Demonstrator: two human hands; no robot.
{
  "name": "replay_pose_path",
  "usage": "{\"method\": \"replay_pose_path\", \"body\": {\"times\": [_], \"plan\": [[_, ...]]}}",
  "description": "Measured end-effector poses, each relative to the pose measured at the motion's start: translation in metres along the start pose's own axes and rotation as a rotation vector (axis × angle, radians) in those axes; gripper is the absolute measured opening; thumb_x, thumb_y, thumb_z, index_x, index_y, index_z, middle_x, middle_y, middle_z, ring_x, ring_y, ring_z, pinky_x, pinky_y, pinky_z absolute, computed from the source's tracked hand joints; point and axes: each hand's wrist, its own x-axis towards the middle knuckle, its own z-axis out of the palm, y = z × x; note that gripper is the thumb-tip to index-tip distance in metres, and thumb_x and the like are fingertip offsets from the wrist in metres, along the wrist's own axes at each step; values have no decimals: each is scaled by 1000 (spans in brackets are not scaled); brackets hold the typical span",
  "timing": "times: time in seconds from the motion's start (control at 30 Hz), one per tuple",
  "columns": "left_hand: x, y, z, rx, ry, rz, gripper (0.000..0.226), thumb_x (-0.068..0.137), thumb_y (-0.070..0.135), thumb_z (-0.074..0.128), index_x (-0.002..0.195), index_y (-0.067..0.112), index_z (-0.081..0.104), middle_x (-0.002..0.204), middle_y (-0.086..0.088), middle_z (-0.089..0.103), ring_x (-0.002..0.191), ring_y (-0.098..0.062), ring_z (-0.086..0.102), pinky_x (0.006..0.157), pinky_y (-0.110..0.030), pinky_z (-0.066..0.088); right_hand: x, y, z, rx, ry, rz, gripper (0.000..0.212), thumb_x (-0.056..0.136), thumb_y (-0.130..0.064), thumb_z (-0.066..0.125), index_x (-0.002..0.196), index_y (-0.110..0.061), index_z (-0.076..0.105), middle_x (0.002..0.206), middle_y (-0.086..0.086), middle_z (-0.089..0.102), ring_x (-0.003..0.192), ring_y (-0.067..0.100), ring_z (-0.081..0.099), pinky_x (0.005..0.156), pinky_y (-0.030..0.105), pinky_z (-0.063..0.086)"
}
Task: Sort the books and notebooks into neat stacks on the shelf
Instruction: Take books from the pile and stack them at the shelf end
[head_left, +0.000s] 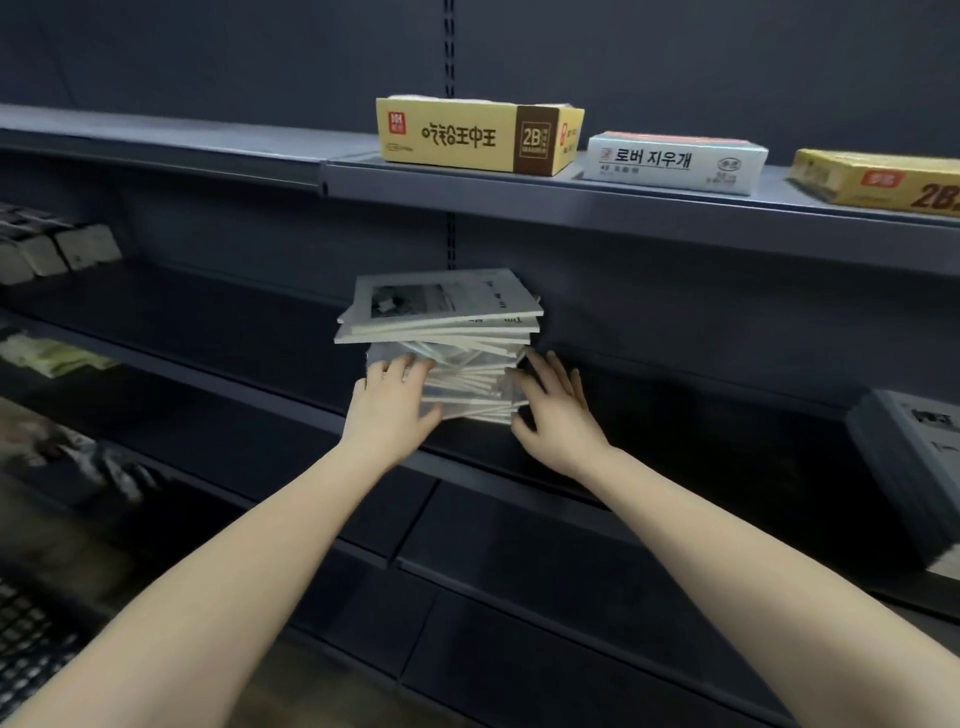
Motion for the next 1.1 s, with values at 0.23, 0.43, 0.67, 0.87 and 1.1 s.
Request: {"method": "replay_pose_path", "body": {"times": [0.23, 0.43, 0.67, 0.87, 1.1], "plan": [[-1, -52, -6, 29, 9, -60, 54, 90, 38, 49, 140, 21, 36, 146, -2, 36, 127, -29, 35, 99, -39, 34, 43, -46, 20, 2, 96, -118, 43, 91, -20, 50, 134, -18, 47, 159, 7, 0, 146, 29, -4, 116, 41, -3], [-2, -91, -6, 3, 4, -79, 53, 91, 36, 49, 141, 21, 37, 144, 0, 39, 128, -29, 36, 101, -40, 34, 75, -81, 39, -36, 44, -172, 41, 93, -22, 48, 133, -19, 45, 159, 6, -5, 146, 29, -8, 115, 39, -8], [1, -129, -3, 30, -7, -104, 52, 93, 37, 46, 142, 24, 34, 146, 3, 36, 128, -26, 35, 102, -37, 33, 113, -107, 52, -112, 33, -158, 39, 91, -23, 49, 127, -8, 42, 157, 15, 7, 146, 30, -5, 118, 41, -7], [5, -145, -5, 31, -4, -91, 52, 93, 37, 46, 142, 25, 33, 146, 3, 35, 129, -25, 34, 104, -36, 31, 135, -115, 56, -166, -42, -69, 70, 90, -22, 48, 149, -14, 12, 157, 9, 14, 146, 27, 4, 117, 46, -5], [12, -150, -4, 16, 21, -74, 51, 93, 36, 46, 142, 24, 34, 146, 3, 36, 129, -25, 35, 104, -36, 31, 137, -117, 44, -526, -2, -140, 88, 78, -7, 64, 150, -9, 12, 135, 14, 39, 125, 34, 36, 113, 52, 12]]}}
